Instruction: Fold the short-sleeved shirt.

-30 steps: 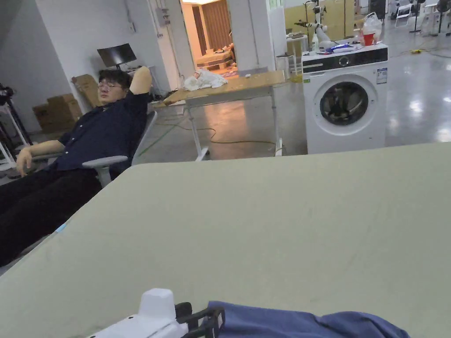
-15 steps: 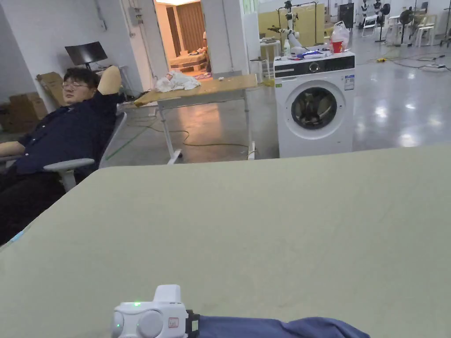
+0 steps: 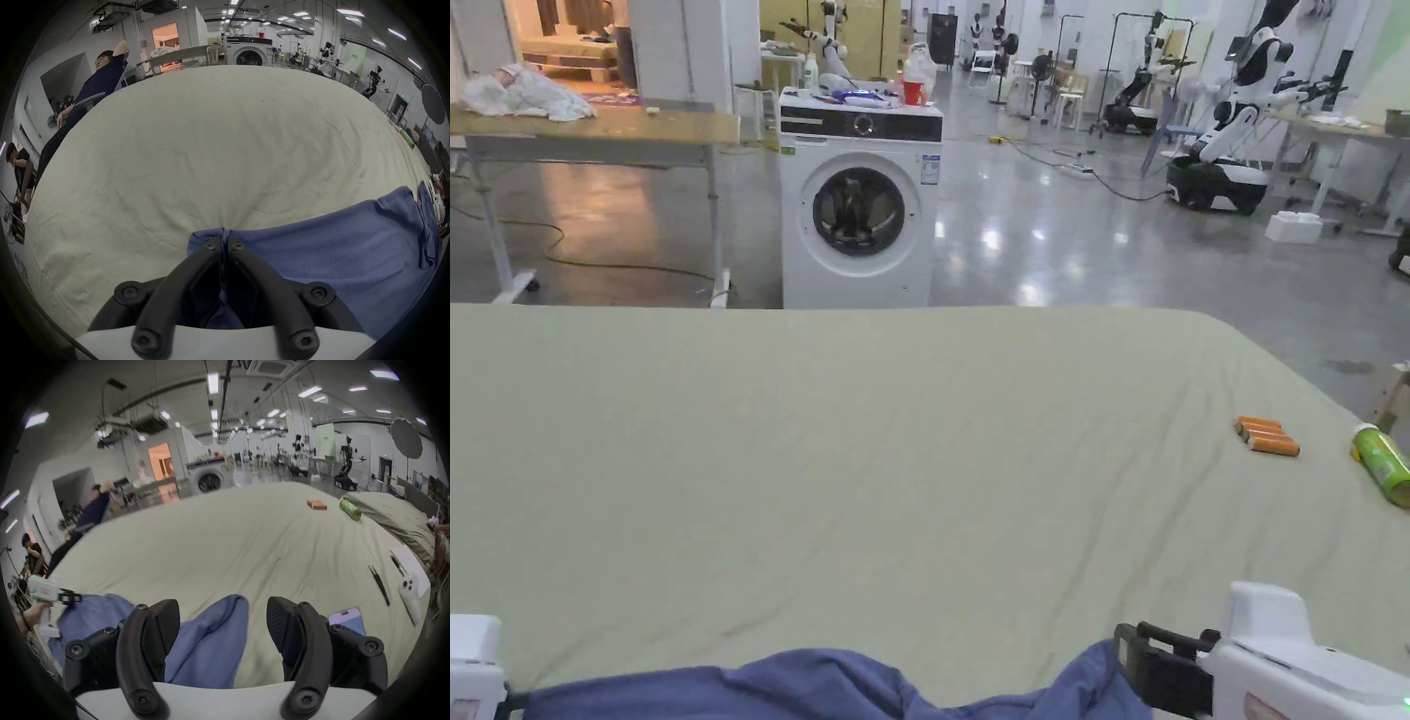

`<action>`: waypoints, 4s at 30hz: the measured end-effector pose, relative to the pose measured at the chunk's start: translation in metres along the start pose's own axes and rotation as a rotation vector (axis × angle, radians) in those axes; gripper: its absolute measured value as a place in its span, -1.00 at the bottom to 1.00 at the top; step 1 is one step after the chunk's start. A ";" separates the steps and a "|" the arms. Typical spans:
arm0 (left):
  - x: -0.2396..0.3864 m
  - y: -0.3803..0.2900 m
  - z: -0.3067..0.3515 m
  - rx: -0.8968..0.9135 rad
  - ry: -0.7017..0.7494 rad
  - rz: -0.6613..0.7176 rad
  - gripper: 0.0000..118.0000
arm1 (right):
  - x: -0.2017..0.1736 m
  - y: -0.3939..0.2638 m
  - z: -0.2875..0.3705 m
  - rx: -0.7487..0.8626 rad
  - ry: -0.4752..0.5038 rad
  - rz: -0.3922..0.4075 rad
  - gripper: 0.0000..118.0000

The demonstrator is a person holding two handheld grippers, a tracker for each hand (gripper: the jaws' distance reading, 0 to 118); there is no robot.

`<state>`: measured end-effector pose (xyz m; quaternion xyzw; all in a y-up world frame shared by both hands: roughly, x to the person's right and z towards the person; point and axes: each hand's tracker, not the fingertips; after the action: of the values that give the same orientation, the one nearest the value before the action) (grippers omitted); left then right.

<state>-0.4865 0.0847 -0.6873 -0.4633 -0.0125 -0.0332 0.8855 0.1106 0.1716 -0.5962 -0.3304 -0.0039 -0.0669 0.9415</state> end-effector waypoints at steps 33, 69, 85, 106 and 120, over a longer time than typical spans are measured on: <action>-0.044 0.037 0.343 0.817 -0.142 -0.005 -1.00 | -0.013 0.127 0.168 0.493 0.166 0.160 -0.98; -0.073 0.303 0.298 0.904 0.131 0.096 -1.00 | -0.110 0.436 0.065 0.695 -0.019 0.067 -0.98; -0.044 0.143 0.189 0.638 -0.087 0.063 -1.00 | -0.033 0.256 -0.010 0.401 0.146 -0.012 -0.98; -0.020 -0.263 0.226 0.489 -0.220 0.572 -1.00 | 0.054 -0.133 0.134 0.197 0.074 -0.269 -0.98; -0.029 -0.254 0.236 0.601 -0.070 0.399 0.67 | 0.055 -0.166 0.146 0.221 -0.006 -0.319 0.36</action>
<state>-0.5310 0.1349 -0.3460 -0.1766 0.0386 0.1611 0.9702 0.1496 0.1271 -0.3763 -0.2206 -0.0663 -0.2132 0.9495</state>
